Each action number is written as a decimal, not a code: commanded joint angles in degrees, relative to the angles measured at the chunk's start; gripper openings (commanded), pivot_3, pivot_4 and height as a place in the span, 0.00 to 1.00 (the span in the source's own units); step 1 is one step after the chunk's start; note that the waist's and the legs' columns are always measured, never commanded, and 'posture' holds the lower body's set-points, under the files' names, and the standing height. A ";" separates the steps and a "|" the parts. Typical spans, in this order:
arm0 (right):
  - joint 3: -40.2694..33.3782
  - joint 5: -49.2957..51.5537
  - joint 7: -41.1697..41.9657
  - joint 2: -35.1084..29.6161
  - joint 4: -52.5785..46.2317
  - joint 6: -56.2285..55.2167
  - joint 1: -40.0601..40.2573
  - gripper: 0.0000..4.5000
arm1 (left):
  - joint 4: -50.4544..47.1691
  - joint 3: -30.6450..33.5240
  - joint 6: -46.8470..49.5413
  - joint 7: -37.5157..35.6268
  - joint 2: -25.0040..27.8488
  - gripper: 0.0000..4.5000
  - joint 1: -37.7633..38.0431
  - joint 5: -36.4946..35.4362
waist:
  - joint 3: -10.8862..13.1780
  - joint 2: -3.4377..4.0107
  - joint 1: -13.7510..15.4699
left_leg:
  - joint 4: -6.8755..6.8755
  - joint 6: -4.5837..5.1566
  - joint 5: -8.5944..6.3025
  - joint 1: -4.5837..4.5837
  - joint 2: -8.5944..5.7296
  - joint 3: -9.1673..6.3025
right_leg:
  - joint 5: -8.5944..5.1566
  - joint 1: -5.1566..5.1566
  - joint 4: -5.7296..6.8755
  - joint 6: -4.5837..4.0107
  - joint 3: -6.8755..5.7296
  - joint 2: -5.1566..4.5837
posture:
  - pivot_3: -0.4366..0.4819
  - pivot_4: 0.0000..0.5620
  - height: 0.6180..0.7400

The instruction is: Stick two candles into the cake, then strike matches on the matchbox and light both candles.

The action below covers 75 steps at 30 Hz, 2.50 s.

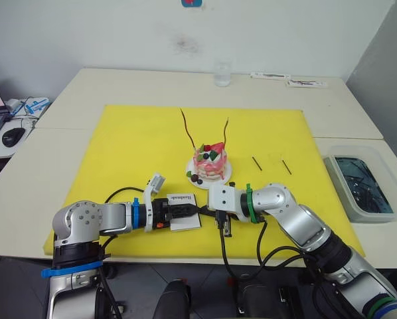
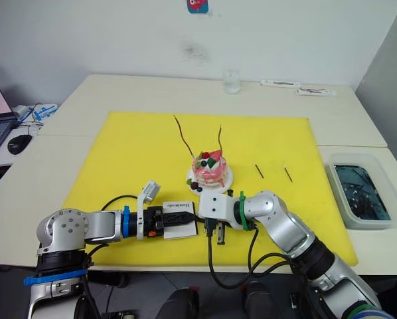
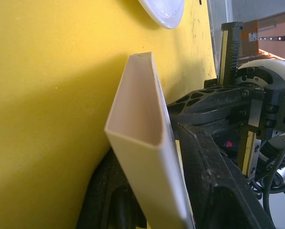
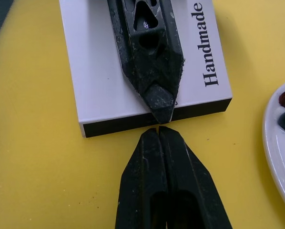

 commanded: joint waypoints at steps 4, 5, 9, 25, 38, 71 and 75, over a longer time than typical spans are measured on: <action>-1.09 0.05 0.13 -0.37 -0.95 -0.04 -1.11 0.00 | 1.89 2.50 0.43 1.42 -0.14 0.31 1.01 -1.97 | 0.00 0.00 -0.01 | 0.00 0.00 0.00 0.00 0.00 0.00 | 0.00 0.00 0.00 -0.01 0.00 0.00 | 0.48 0.27 1.00; -1.19 0.12 0.18 -0.48 -1.01 0.02 -1.09 0.00 | 1.92 2.38 0.44 1.63 0.19 0.31 1.17 -2.39 | 0.00 0.00 -0.02 | 0.00 0.00 0.00 0.00 0.00 0.00 | 0.00 -0.01 0.00 -0.01 0.00 0.00 | 0.48 0.27 1.00; -1.35 0.21 0.10 -0.65 -1.05 0.10 -0.98 0.00 | 2.24 2.10 0.44 2.68 0.88 0.31 1.62 -3.41 | 0.00 0.00 -0.14 | -0.02 0.00 0.00 0.00 0.00 0.00 | -0.01 -0.01 -0.01 -0.01 0.00 0.00 | 0.48 0.27 1.00; -2.31 0.71 0.07 -1.92 -2.17 -0.52 0.40 0.00 | 1.93 2.44 0.43 4.36 0.95 0.05 1.87 -3.45 | 0.00 0.00 -0.27 | -0.04 0.00 0.00 0.00 0.00 0.00 | -0.04 -0.02 -0.01 -0.07 0.00 0.00 | 0.48 0.27 1.00; -8.72 4.45 0.75 -6.63 -10.60 4.48 0.13 0.00 | -1.18 -1.29 0.43 -3.73 6.26 0.01 1.88 -9.89 | 0.01 0.01 -1.24 | -0.19 -0.01 0.00 -0.09 0.02 -0.01 | -0.03 -0.20 0.01 -0.04 -0.01 0.03 | 0.48 0.27 1.00; -4.40 7.75 -3.18 -6.19 -13.63 7.44 2.57 0.00 | 0.14 -10.71 -2.84 -8.47 9.06 0.31 -1.15 -1.91 | 0.02 0.01 -0.82 | -0.13 -0.05 -0.03 -0.49 0.02 -0.08 | -0.03 -0.53 0.06 0.10 -0.08 0.01 | 0.48 0.27 1.00; -4.37 7.80 -3.26 -6.17 -13.74 7.41 2.69 0.00 | -0.40 -9.77 -1.73 -8.29 9.54 0.52 -1.74 -2.15 | 0.02 0.01 -0.82 | -0.14 -0.05 -0.03 -0.49 0.02 -0.08 | -0.03 -0.52 0.06 0.11 -0.08 0.01 | 0.48 0.27 1.00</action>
